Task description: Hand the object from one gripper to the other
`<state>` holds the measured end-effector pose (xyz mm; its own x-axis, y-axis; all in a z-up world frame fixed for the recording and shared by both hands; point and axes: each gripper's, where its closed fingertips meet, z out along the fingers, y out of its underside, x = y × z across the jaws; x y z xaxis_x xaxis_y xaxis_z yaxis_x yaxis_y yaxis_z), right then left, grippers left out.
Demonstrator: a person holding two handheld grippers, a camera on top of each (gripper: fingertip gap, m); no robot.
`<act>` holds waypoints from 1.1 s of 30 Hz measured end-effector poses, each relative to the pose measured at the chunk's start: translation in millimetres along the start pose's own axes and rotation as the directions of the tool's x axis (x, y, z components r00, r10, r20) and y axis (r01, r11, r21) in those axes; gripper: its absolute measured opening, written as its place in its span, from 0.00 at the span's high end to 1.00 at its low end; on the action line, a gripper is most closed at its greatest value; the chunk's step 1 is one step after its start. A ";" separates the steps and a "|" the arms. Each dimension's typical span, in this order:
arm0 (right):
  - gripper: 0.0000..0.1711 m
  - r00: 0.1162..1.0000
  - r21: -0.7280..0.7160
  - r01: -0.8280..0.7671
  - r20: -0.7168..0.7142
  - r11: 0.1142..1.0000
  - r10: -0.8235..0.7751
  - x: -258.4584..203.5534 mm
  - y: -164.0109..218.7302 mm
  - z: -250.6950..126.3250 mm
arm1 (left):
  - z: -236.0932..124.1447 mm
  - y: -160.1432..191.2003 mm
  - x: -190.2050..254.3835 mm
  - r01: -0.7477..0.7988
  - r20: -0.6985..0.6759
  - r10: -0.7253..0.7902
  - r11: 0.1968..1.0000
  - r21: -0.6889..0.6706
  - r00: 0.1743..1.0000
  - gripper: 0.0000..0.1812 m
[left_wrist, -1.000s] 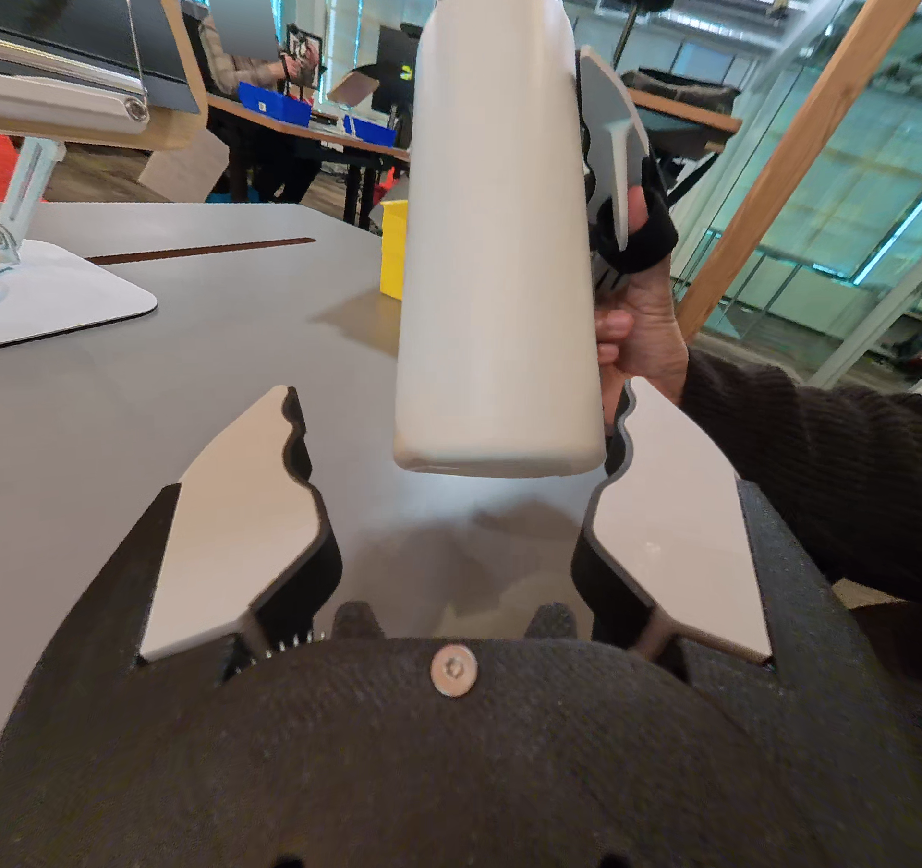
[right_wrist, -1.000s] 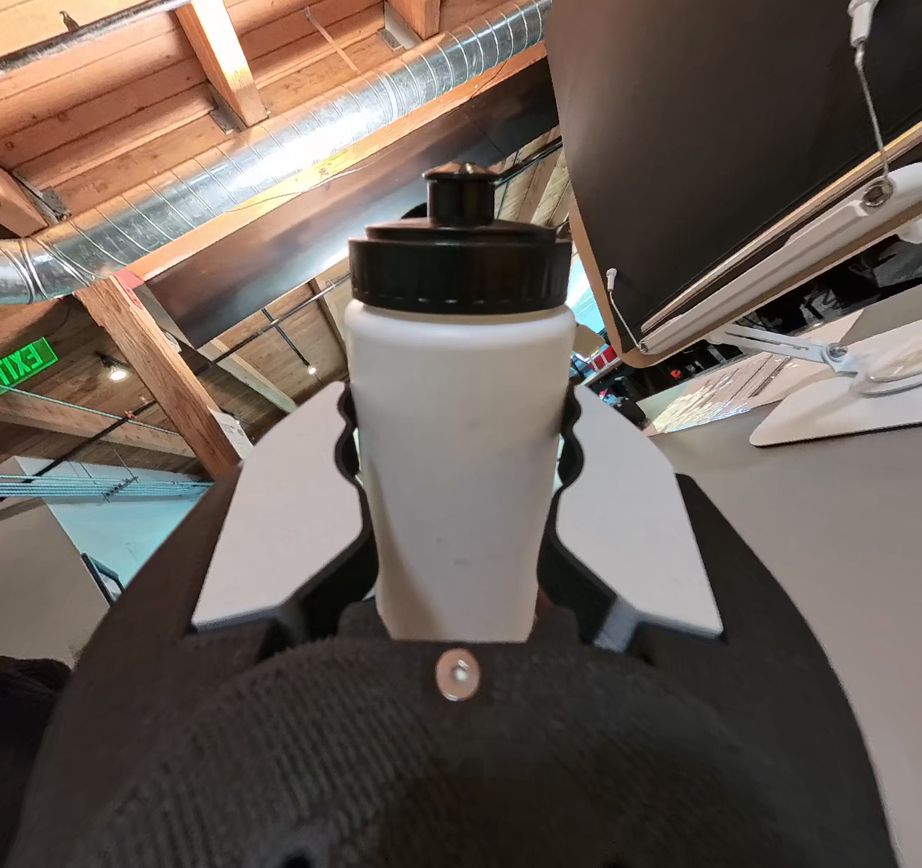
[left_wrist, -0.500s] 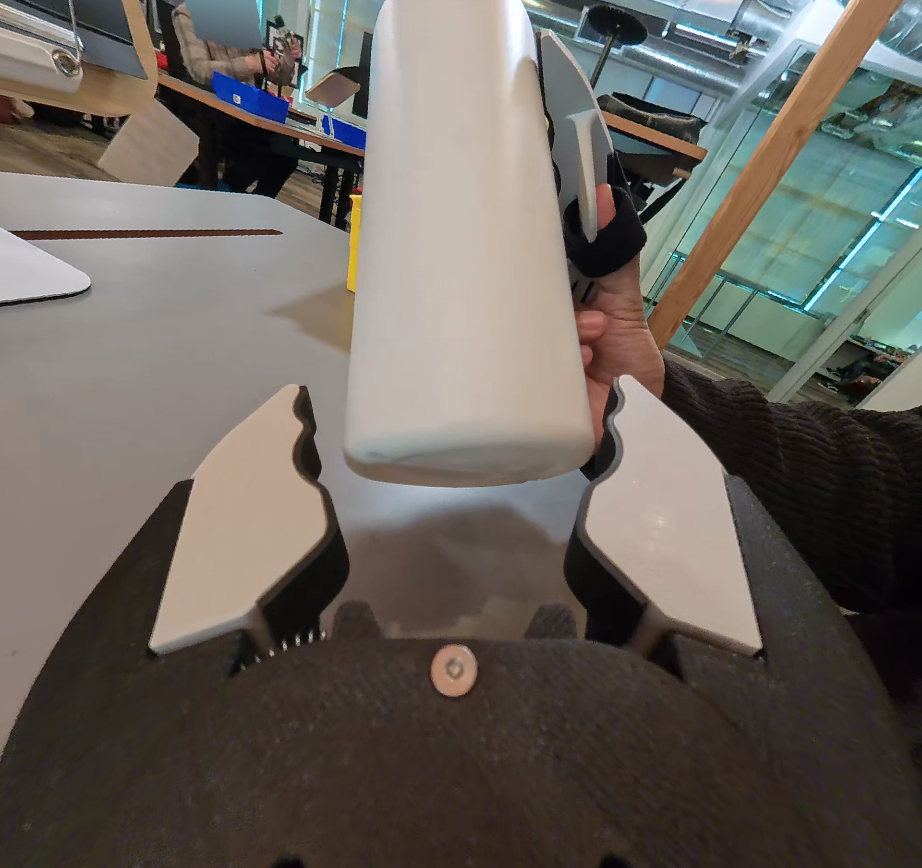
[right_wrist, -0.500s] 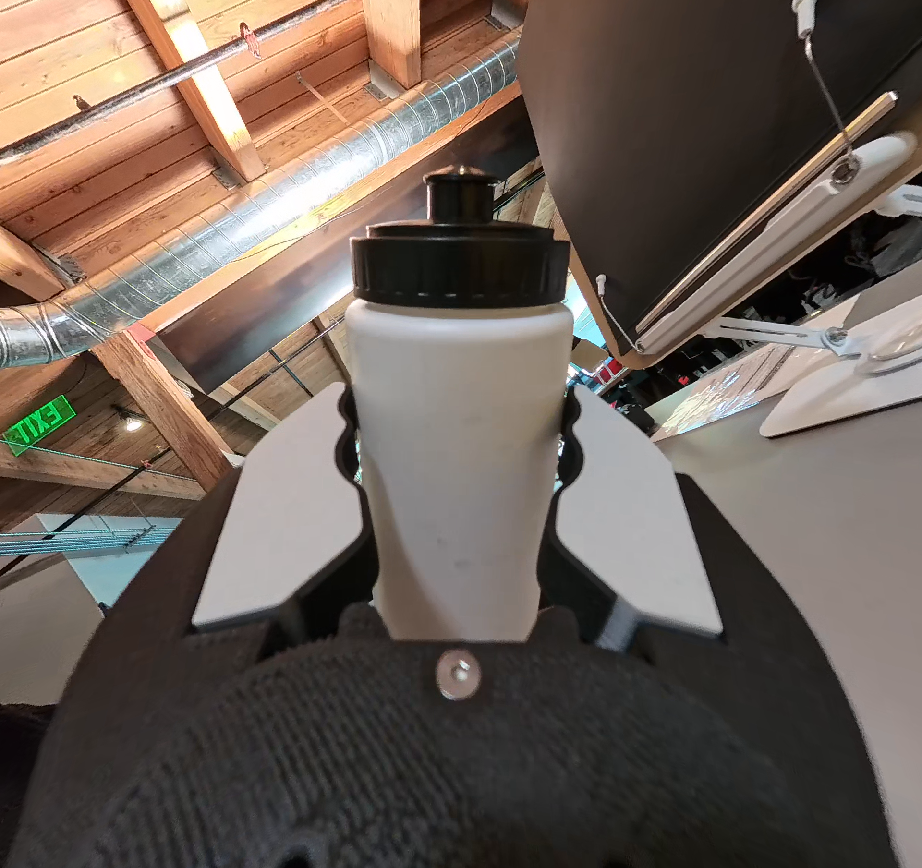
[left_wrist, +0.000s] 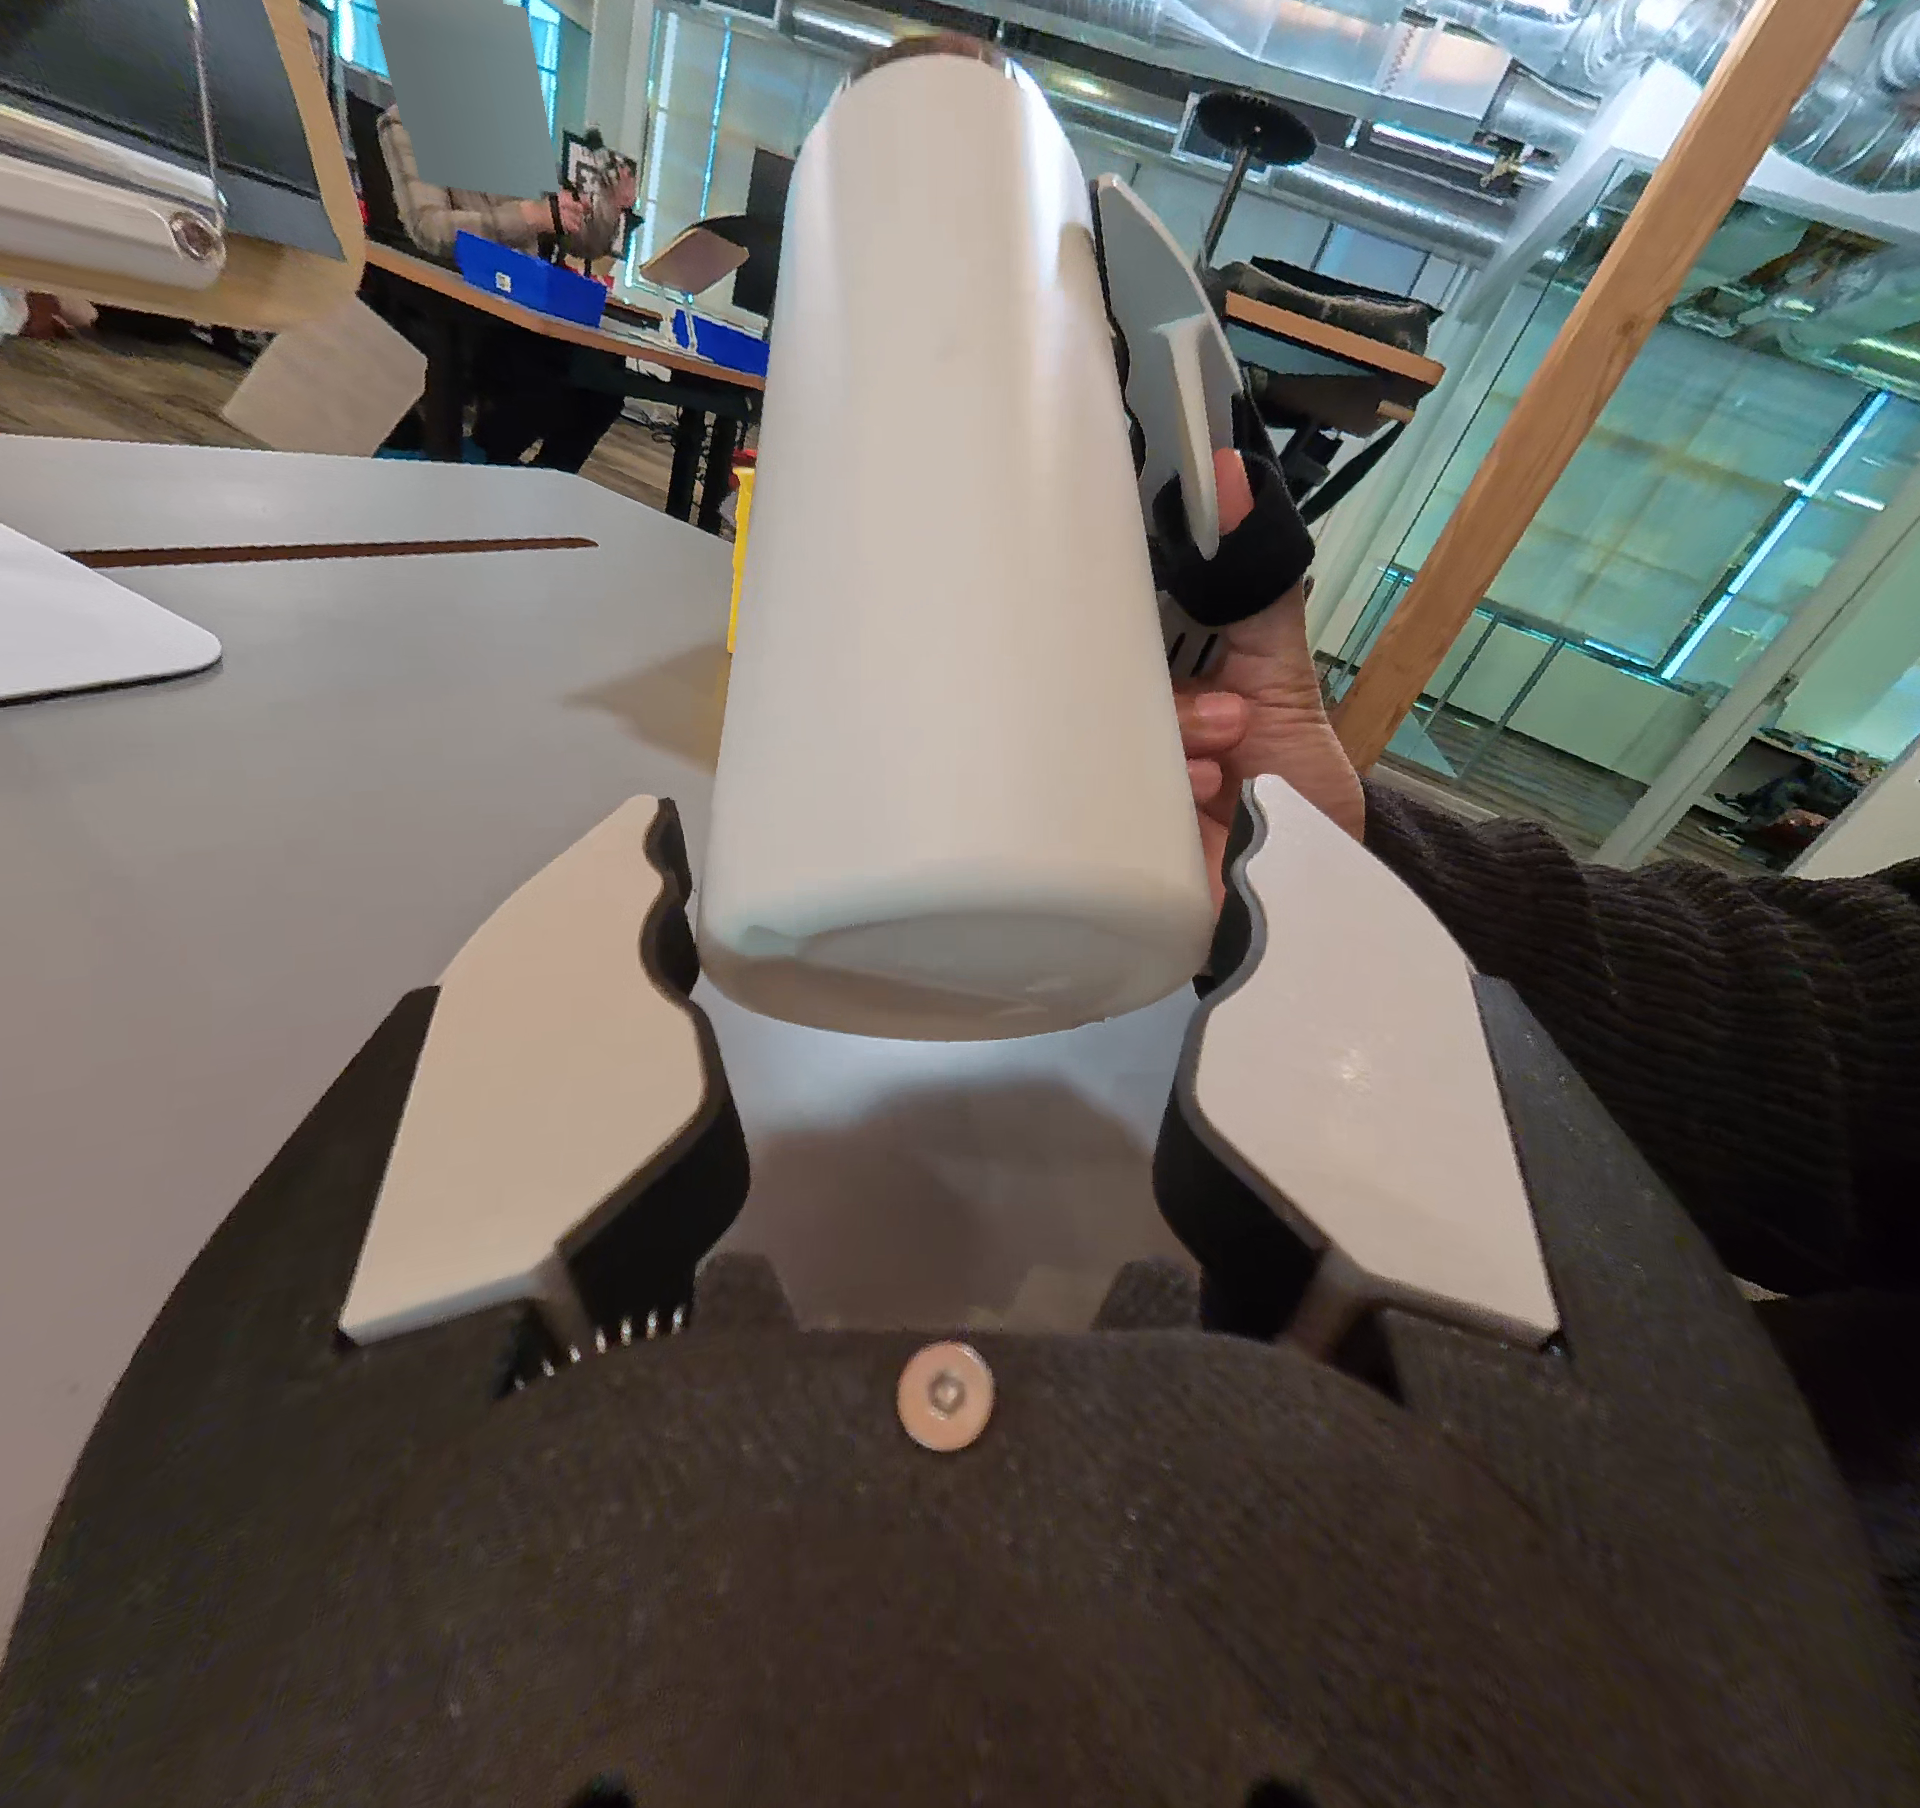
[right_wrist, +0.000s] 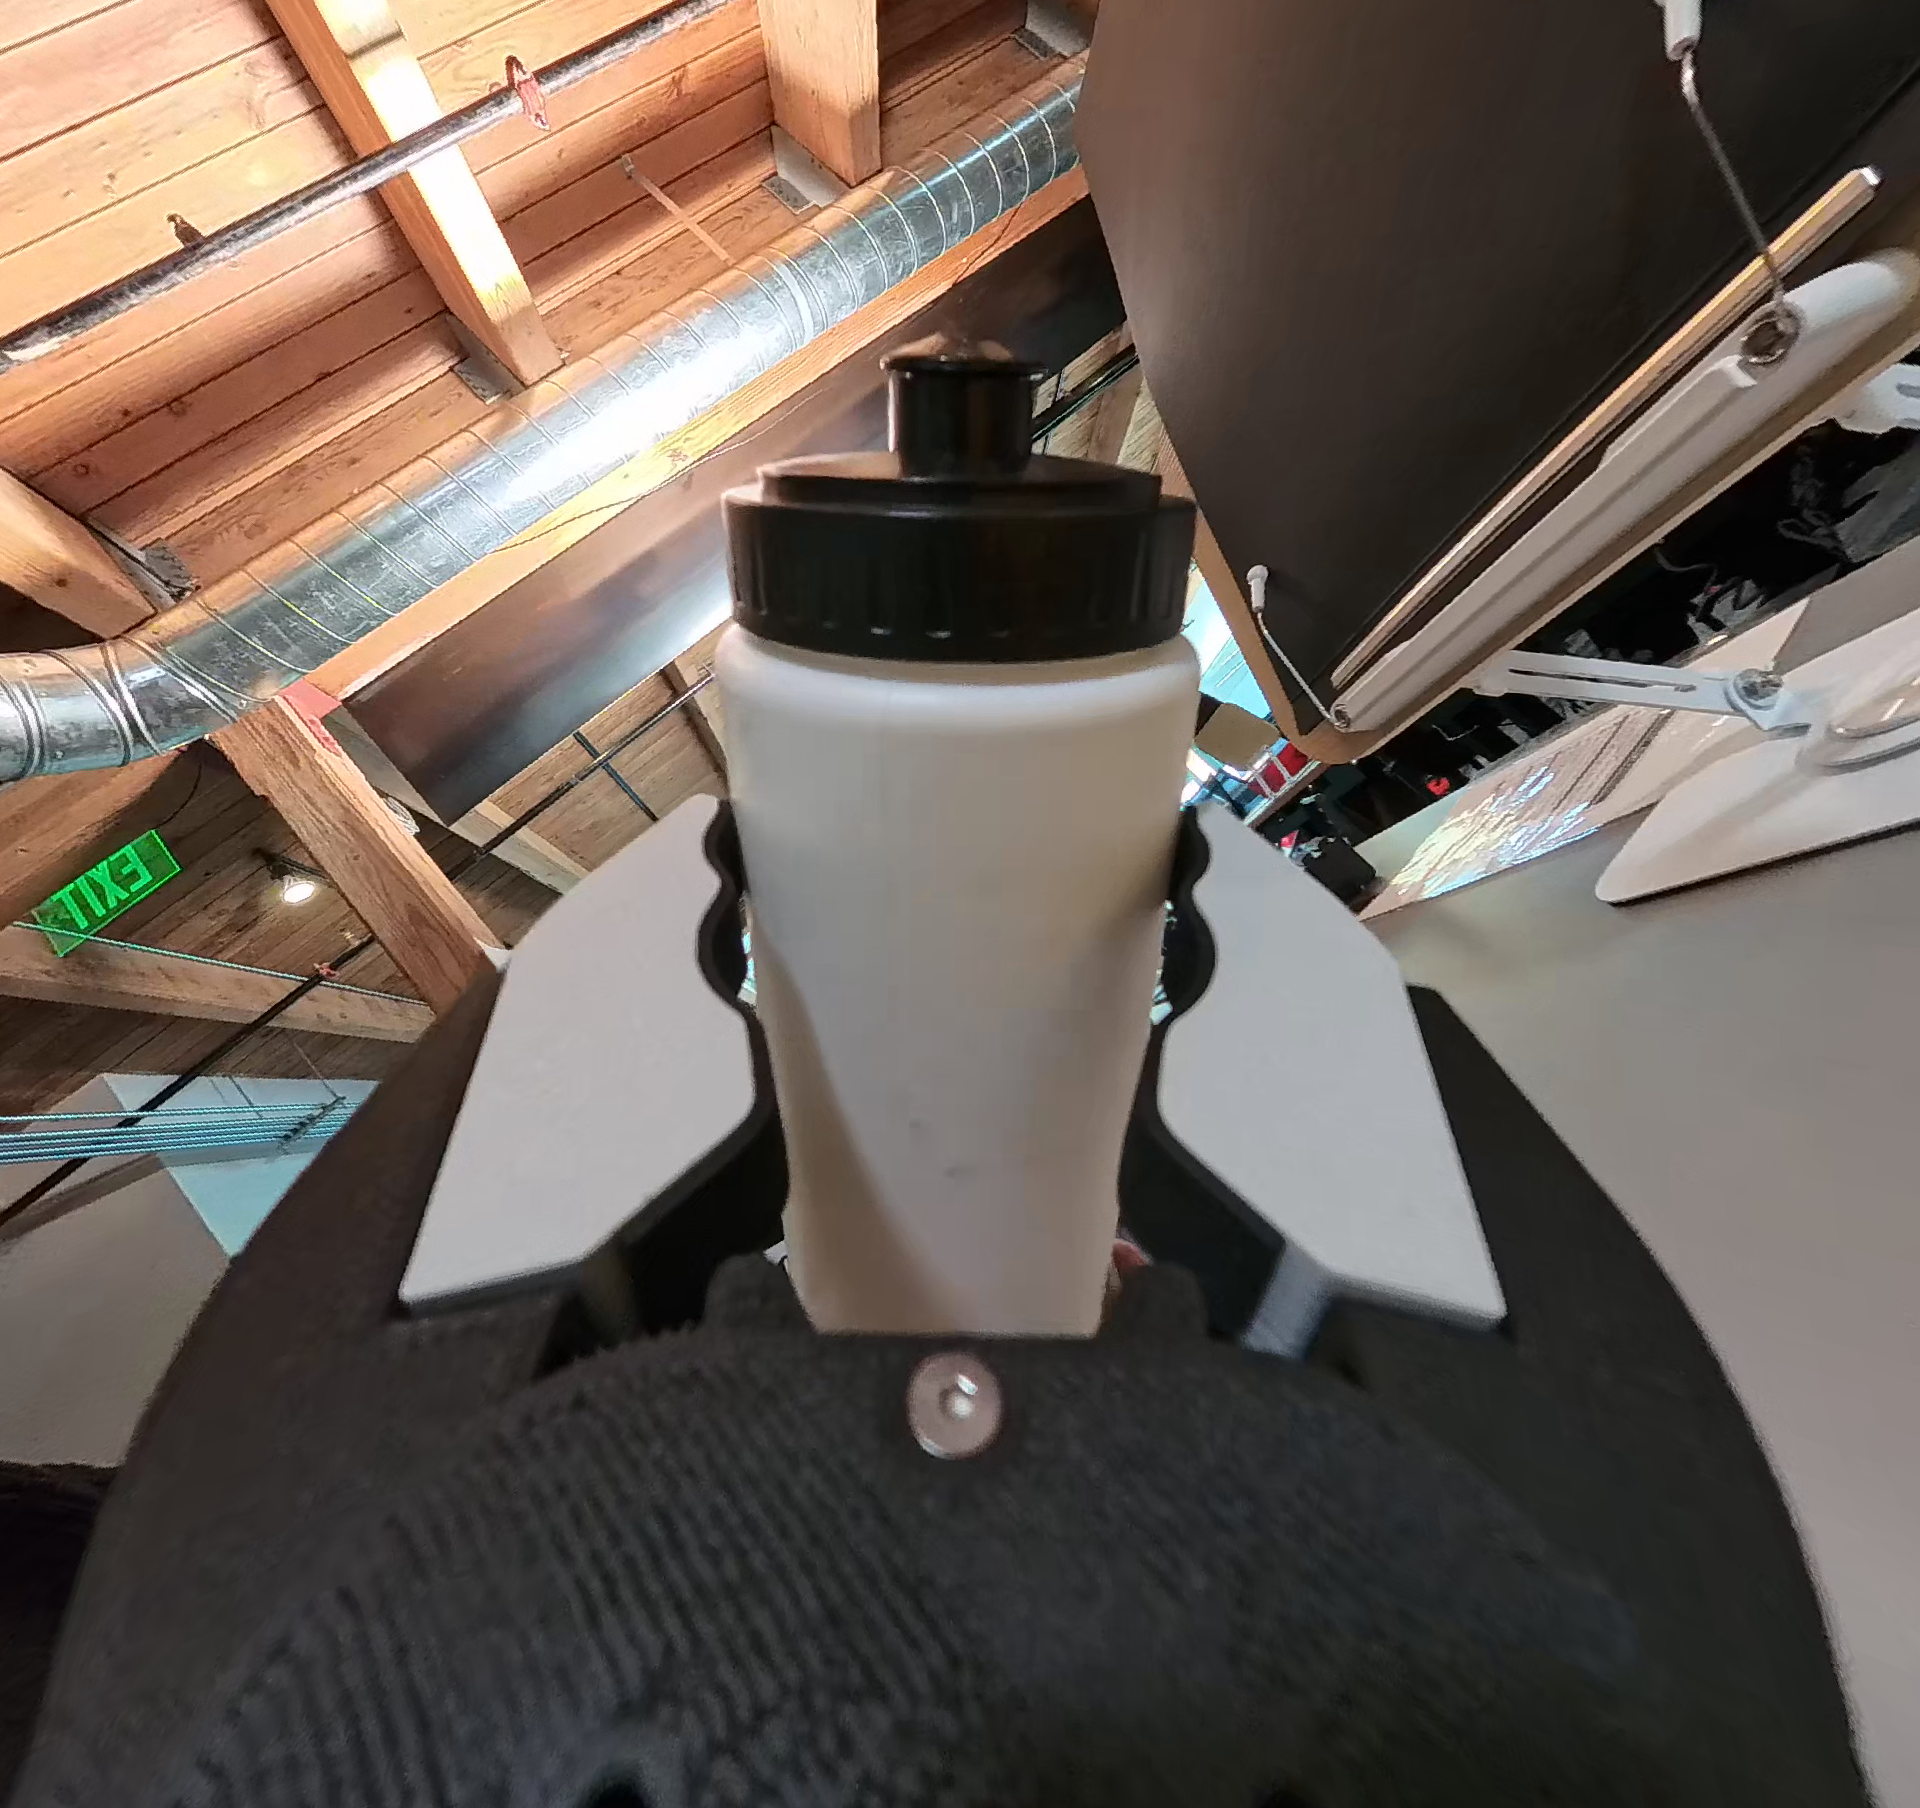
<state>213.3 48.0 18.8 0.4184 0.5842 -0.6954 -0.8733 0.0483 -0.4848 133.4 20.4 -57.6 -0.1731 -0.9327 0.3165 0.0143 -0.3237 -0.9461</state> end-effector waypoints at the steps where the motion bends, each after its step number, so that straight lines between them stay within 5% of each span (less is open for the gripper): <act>1: 0.53 1.000 0.000 -0.004 0.002 1.000 0.004 0.1 0.0 0.0 | -0.7 -1.9 -0.8 -0.003 0.004 0.003 1.000 0.008 1.000 0.45; 20: 0.52 0.999 -0.094 -0.035 -0.027 0.995 0.033 10.7 15.4 4.1 | -21.9 -48.0 -11.9 0.053 0.019 -0.056 0.990 0.128 0.998 0.46; 23: 0.52 0.997 -0.099 -0.072 -0.041 0.993 0.068 16.5 17.8 3.3 | -30.1 -61.5 -15.3 0.079 0.023 -0.084 0.982 0.174 0.996 0.54; 33: 0.52 0.999 -0.101 -0.049 -0.026 0.994 0.047 13.0 16.4 3.5 | -30.5 -58.8 -14.8 0.057 0.006 -0.058 0.992 0.112 0.998 0.55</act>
<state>203.6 59.3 3.7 0.3832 0.5645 -0.7311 -0.8633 -0.0625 -0.5007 105.0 58.1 -8.7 -0.1674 -0.9132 0.3715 0.1148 -0.3923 -0.9127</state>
